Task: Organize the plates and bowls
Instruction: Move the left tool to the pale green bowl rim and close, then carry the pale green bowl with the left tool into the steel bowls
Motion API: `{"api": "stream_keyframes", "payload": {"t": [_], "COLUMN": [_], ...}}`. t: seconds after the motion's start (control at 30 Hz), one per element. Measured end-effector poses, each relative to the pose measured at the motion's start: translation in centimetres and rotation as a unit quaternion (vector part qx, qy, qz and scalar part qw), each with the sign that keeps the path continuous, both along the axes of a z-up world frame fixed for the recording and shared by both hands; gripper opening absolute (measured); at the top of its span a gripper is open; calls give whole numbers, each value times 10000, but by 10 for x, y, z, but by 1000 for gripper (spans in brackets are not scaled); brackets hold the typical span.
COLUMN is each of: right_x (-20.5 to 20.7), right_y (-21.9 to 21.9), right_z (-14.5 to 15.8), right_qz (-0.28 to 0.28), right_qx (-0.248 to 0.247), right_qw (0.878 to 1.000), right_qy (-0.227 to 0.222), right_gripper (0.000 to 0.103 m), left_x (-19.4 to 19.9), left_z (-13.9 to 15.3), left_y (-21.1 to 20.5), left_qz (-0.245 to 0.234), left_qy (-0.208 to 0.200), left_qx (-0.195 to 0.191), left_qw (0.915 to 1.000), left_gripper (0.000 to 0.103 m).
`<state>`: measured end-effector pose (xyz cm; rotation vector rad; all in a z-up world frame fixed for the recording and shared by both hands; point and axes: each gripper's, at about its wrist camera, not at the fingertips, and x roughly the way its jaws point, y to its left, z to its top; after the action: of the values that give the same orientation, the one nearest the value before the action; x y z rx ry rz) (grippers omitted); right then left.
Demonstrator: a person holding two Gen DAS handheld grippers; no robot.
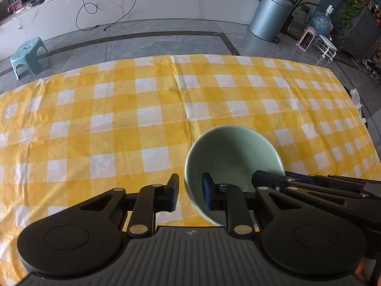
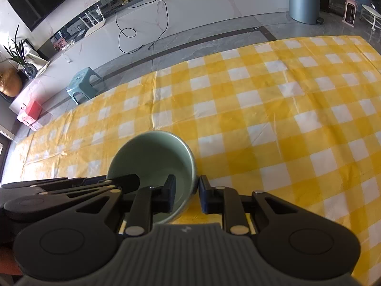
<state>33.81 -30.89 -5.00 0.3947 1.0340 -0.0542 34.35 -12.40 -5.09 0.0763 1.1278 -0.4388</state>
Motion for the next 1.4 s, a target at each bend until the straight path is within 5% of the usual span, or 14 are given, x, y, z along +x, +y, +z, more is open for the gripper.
{"api": "stream_keyframes", "payload": {"t": [0.73, 1.4], "right_x": [5, -83], "right_y": [-3, 14], "right_z": [-17, 83], "right_qz": [-166, 552], "right_qx": [276, 604], "right_qw": [9991, 9949], "right_qy": [292, -585], "right_gripper": [9, 8], "left_x": [-10, -108], "left_z": [-1, 98], "left_y": [3, 28], "left_qz": [32, 512], "left_qy": [-45, -466], "left_qx": [68, 42], "left_qw": [10000, 9976], "left_gripper": [12, 12]}}
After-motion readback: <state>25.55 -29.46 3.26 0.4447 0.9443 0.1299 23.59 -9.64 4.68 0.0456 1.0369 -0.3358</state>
